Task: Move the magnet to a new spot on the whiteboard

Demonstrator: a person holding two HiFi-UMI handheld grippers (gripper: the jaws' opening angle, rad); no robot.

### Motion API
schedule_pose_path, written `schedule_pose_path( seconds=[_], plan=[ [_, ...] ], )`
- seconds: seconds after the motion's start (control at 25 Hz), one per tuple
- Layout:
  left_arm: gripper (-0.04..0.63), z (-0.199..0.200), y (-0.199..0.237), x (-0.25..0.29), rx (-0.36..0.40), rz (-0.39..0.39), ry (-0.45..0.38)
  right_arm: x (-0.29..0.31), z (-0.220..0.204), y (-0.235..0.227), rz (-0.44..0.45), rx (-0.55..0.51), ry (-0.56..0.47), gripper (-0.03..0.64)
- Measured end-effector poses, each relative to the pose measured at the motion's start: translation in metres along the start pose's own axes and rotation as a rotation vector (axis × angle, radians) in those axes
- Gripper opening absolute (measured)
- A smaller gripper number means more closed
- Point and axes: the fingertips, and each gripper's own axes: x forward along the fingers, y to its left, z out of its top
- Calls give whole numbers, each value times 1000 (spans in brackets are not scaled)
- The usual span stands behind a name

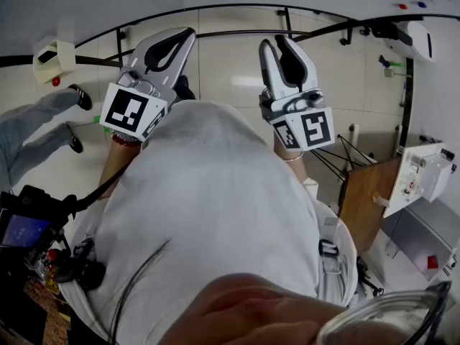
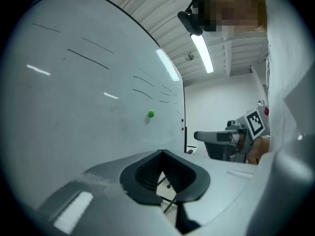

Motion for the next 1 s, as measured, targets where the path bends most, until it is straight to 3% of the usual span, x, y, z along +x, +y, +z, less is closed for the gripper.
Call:
schedule_pose_path(
  seconds=[0.36,0.6,0.76,1.0],
  plan=[
    [6,3,2,-22,22,14,-20,19,45,-31,-138,-131,-74,140],
    [6,-2,-14,-17,7,-23,-9,13,77,-56,-258,-199,-112,149],
    [6,-1,-10,-13,-20,-2,-9,24,85,-59,-265,-253,-97,149],
    [6,3,2,-8,-18,37,-11,43,86,-65,-263,-247,-107,150]
  ],
)
